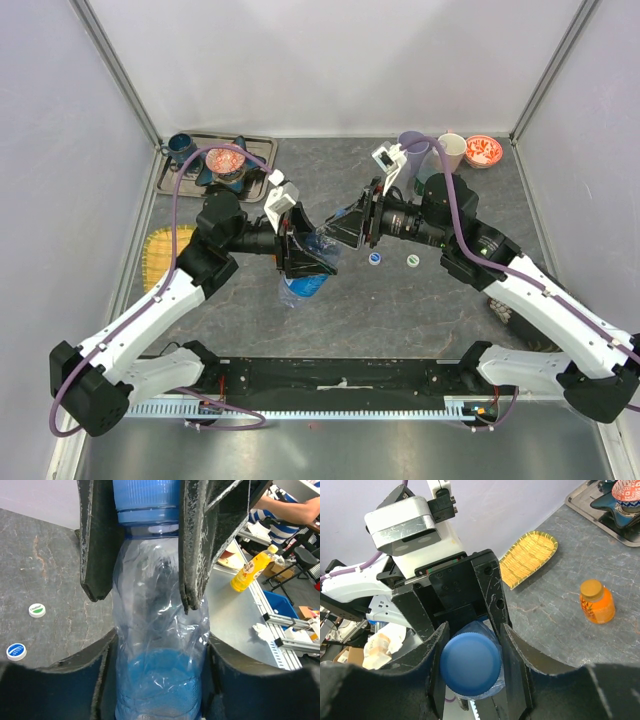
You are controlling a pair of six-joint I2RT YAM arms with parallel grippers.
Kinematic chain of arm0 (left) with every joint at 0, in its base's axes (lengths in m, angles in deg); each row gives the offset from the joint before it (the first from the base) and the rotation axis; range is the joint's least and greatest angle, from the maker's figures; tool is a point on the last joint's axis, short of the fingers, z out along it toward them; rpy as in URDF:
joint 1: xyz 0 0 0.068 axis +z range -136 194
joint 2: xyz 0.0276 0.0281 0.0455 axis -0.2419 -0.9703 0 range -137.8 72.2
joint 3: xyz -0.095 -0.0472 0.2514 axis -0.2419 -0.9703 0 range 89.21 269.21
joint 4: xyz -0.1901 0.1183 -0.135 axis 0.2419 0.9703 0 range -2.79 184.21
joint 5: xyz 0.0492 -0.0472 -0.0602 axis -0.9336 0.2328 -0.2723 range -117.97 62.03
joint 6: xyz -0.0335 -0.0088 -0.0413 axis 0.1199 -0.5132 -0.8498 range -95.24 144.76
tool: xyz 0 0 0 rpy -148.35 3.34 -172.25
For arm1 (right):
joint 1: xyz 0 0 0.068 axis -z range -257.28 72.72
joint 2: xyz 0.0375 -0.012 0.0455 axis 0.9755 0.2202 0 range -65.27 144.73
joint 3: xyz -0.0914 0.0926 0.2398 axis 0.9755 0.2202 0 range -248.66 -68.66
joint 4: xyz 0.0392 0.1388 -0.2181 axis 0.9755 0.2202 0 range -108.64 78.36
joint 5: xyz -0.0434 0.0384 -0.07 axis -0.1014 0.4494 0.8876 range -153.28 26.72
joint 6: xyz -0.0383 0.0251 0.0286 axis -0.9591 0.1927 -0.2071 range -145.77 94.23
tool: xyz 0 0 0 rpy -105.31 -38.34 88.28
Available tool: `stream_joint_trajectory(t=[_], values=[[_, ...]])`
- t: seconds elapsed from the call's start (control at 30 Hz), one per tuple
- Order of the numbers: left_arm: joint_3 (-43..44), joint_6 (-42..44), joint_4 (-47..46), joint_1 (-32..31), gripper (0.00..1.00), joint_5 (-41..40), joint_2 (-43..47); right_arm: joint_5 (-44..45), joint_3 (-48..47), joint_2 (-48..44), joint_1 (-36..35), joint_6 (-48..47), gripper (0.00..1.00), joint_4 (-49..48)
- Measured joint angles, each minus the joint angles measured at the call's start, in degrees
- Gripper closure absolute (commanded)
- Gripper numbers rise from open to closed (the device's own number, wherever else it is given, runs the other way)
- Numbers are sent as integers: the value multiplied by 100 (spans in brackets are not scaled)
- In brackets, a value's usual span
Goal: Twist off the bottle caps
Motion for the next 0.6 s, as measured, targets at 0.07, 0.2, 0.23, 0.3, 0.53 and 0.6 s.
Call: stream_joint_trajectory(t=[0.07,0.2,0.23,0.3,0.53,0.6], values=[[24,68,81,-15,50,-35,11,-17,-7,4,0,-15,43,7],[46,295,302,-44,50,-214,98,111,-245,37,-7,-76,15,243],[46,372,372,-55,50,-323,129,227,-358,37,-7,-111,15,313],[46,518,527,-70,51,-610,184,577,-603,4,-7,-162,14,415],[177,1113,1108,-527,54,-2385,232,1926,-960,-269,-7,-55,18,479],[225,1331,1224,-874,54,-3077,232,2245,-1032,-214,-7,33,20,533]])
